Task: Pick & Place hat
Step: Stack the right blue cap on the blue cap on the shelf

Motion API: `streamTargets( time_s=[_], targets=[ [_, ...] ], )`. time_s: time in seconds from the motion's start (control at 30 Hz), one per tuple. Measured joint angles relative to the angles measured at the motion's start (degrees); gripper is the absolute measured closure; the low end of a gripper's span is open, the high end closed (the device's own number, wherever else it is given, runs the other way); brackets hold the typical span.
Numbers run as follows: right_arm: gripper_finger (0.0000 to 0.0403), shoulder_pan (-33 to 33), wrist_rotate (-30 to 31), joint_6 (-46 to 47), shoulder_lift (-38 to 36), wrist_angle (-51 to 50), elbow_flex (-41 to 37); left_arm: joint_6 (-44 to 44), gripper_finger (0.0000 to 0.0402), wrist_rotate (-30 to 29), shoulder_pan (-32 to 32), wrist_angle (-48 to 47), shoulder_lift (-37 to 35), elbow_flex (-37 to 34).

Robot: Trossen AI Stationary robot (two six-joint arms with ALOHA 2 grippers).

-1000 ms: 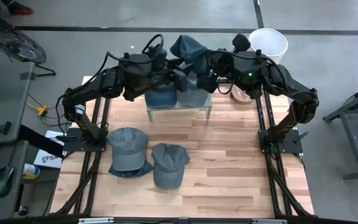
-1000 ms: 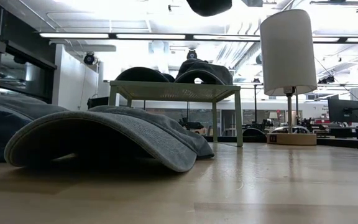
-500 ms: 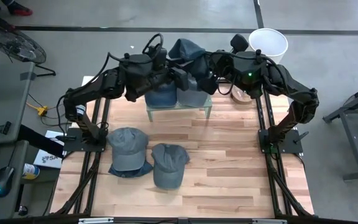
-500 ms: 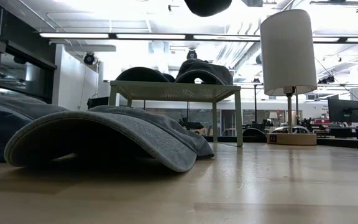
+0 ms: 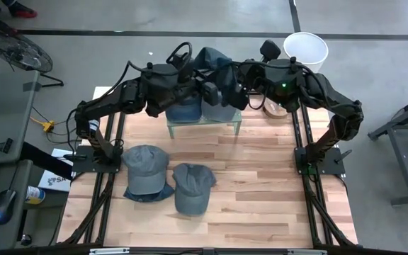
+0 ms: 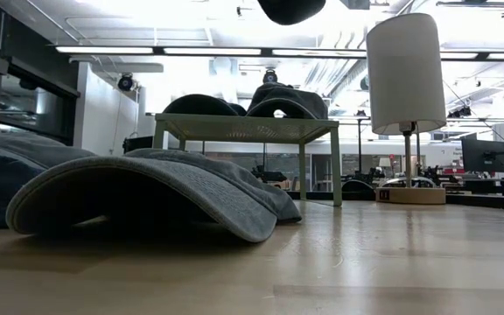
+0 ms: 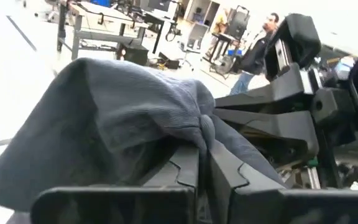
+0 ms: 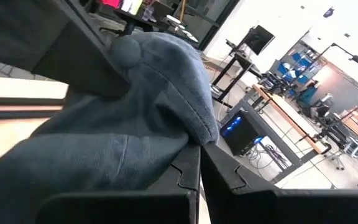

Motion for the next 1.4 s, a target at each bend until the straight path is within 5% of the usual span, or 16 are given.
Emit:
streamTargets(
  time_s=[0.63,1.13,1.4],
  targets=[
    [0.039,0.0,-12.8,3.9,0.0,-6.7,0.0,9.2,0.04,3.2,0.0,-0.8,-0.8,0.0],
    [0.0235,0.0,-17.2,4.3,-3.2,-5.2,0.0,12.0,0.0401,3.2,0.0,-6.4,-2.3,0.0],
    [0.0206,0.0,-17.1,4.3,-5.7,-8.1,0.0,14.2,0.0402,8.0,0.1,-15.0,-6.0,0.1]
  ],
)
